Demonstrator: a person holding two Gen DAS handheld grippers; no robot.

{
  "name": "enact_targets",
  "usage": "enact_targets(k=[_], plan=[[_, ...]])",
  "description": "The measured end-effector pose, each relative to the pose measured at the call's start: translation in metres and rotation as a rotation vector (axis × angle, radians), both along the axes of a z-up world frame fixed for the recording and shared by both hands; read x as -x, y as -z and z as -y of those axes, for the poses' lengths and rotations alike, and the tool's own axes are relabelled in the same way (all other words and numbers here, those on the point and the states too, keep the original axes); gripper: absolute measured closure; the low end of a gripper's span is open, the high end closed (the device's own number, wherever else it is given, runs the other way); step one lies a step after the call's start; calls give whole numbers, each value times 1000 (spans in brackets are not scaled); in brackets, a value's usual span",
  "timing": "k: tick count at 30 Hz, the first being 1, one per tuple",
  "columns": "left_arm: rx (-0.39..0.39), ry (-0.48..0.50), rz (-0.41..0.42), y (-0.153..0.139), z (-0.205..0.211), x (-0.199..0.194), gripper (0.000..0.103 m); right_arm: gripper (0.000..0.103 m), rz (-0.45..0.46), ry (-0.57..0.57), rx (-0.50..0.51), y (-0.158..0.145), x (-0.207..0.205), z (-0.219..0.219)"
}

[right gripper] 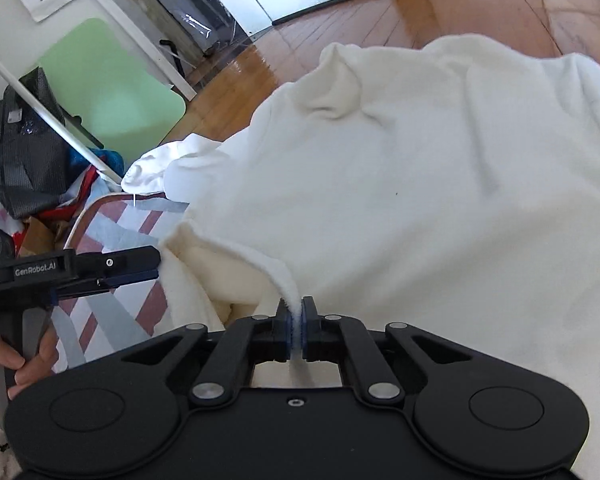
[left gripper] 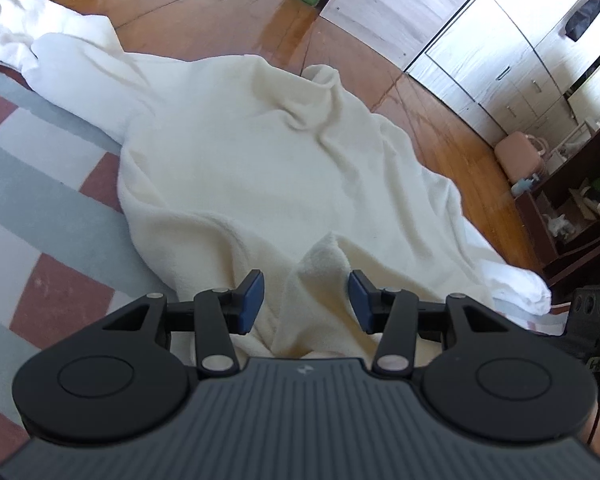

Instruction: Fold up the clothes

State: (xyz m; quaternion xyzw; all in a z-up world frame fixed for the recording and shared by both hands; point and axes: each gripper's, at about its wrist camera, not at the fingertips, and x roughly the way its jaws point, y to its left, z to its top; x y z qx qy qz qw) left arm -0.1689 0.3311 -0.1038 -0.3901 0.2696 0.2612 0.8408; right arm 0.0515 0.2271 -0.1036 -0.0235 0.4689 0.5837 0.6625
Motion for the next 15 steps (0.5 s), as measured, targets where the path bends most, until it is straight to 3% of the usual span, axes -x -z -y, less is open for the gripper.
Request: enact_targets(k=[3, 6, 9, 10, 12, 14, 15], plan=[[-4, 22, 43, -6, 5, -3, 54, 97, -1, -23, -26, -8, 4, 7], [-18, 48, 62, -10, 9, -13, 43, 97, 3, -53, -48, -15, 12, 7], [-17, 34, -8, -1, 5, -26, 41, 97, 20, -87, -55, -20, 26, 0], [-7, 45, -34, 4, 2, -28, 45, 97, 27, -96, -57, -22, 29, -1], [12, 68, -85, 15, -3, -33, 79, 97, 26, -112, -74, -25, 33, 0], [-67, 88, -150, 11, 4, -35, 91, 97, 19, -124, -92, -27, 37, 3], [-133, 81, -171, 2, 11, -35, 91, 97, 22, -130, -94, -27, 39, 4]])
